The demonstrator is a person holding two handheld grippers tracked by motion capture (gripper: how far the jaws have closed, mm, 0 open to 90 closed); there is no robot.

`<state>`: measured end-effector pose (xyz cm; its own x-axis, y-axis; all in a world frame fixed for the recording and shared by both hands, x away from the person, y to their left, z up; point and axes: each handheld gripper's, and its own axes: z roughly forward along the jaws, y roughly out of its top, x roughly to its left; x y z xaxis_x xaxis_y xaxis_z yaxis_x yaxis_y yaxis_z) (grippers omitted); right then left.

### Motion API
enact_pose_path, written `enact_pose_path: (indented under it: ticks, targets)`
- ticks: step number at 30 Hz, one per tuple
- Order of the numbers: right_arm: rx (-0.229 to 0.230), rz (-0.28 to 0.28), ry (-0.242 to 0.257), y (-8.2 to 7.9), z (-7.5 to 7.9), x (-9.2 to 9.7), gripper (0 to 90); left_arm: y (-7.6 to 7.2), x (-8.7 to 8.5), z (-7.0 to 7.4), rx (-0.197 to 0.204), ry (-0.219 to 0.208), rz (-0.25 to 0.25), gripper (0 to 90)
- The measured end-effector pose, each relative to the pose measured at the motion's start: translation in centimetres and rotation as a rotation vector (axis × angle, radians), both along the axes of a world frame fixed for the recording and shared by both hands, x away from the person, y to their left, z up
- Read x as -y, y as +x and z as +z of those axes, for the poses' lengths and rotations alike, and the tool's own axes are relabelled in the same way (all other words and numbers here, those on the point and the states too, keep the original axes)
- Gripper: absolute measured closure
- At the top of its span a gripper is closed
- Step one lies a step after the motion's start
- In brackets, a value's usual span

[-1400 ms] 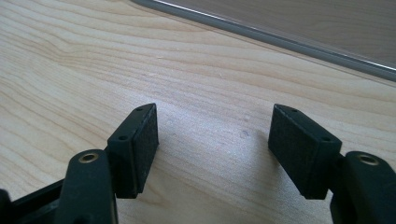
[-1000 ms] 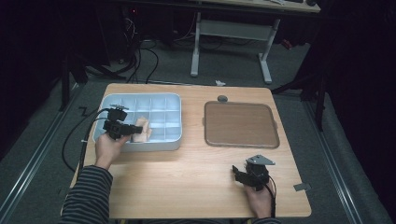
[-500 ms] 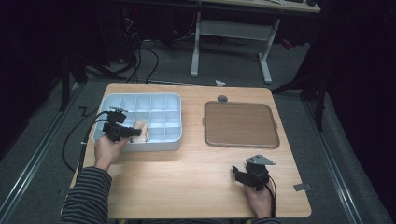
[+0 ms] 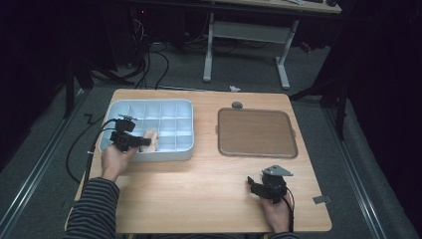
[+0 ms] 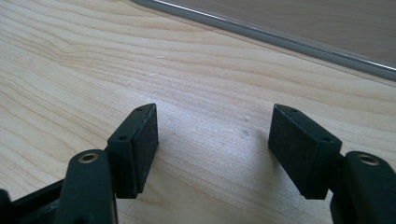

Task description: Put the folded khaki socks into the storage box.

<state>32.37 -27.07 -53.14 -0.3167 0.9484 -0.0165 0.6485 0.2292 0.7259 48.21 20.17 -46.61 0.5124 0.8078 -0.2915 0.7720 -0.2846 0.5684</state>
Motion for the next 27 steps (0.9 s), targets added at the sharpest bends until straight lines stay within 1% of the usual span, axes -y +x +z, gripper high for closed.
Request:
enact_pose_path:
  ticks: [5,13,18,21,27]
  targets:
    - [0.0,0.0,0.0,0.0,0.0,0.0,33.1,-0.02,0.02,-0.3,-0.002,0.003,0.004,74.9]
    - [0.0,-0.001,0.001,0.0,0.0,-0.01,33.1,0.0,0.25,-0.52,-0.007,0.032,-0.004,75.0]
    - [0.0,-0.001,0.0,0.0,0.0,-0.01,33.1,0.02,0.34,-0.63,-0.009,0.039,-0.009,75.0]
    - [-0.001,-0.001,0.0,-0.01,0.0,-0.01,33.1,0.01,0.51,-0.75,-0.008,0.062,-0.014,75.0]
    - [-0.001,-0.001,0.0,-0.01,0.01,-0.01,33.1,0.11,0.74,-0.99,-0.016,0.072,-0.024,75.1]
